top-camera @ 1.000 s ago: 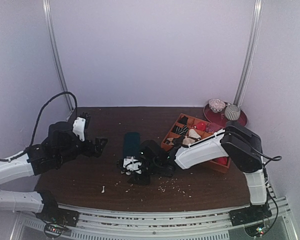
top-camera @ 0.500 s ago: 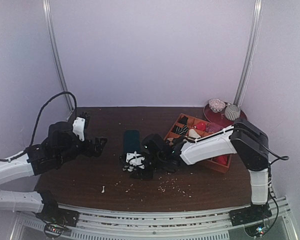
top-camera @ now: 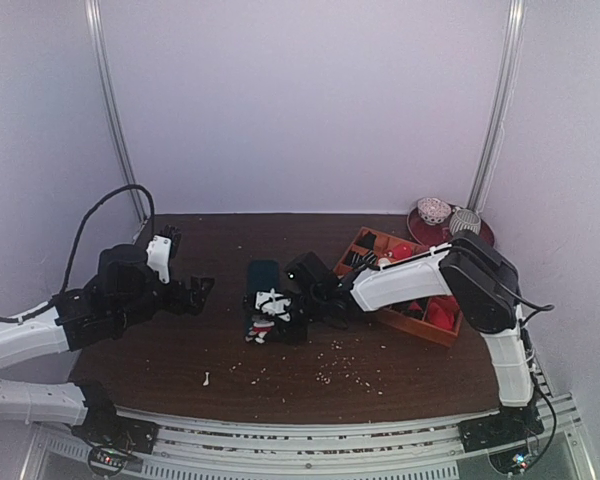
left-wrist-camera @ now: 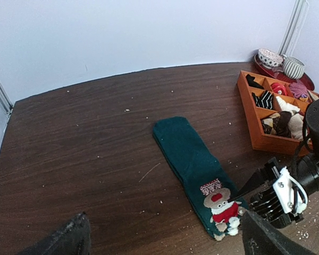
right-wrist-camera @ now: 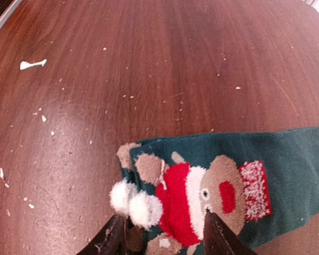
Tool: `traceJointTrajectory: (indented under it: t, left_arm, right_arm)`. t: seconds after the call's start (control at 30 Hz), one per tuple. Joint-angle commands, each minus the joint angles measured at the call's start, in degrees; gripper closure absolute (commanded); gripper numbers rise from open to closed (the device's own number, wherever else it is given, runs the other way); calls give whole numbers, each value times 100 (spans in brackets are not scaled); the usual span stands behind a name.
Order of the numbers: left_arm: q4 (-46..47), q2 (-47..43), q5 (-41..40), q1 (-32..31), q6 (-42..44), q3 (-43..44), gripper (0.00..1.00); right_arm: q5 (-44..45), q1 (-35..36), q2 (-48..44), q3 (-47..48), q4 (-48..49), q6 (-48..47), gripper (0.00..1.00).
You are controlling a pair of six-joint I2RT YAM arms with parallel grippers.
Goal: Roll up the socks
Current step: Move the right arm with a pair of socks to the center of the board.
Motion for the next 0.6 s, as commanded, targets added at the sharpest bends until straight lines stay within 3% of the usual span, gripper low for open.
traceJointTrajectory:
  t: [0.0,0.13,0.37,0.5,0.57]
  left_arm:
    - [66,-75,-97,33,-54,-64,2]
    - [92,-74,-110,33,-61,-93,2]
    - [135,13,-61,33,-44,-58,2]
    - [142,-93,-38,33,-52,-105,2]
    - [158,-153,14,33,-50,-126,2]
  right_arm:
    - [-625,6,36,101,-799,-165,50]
    - [-654,27,-115,-312,-535,-21,48]
    - [142,32,81,-208,-211,367,49]
    - [233,35,136,-165,-316,507,76]
    - [284,38,150,-200,-443,659,83]
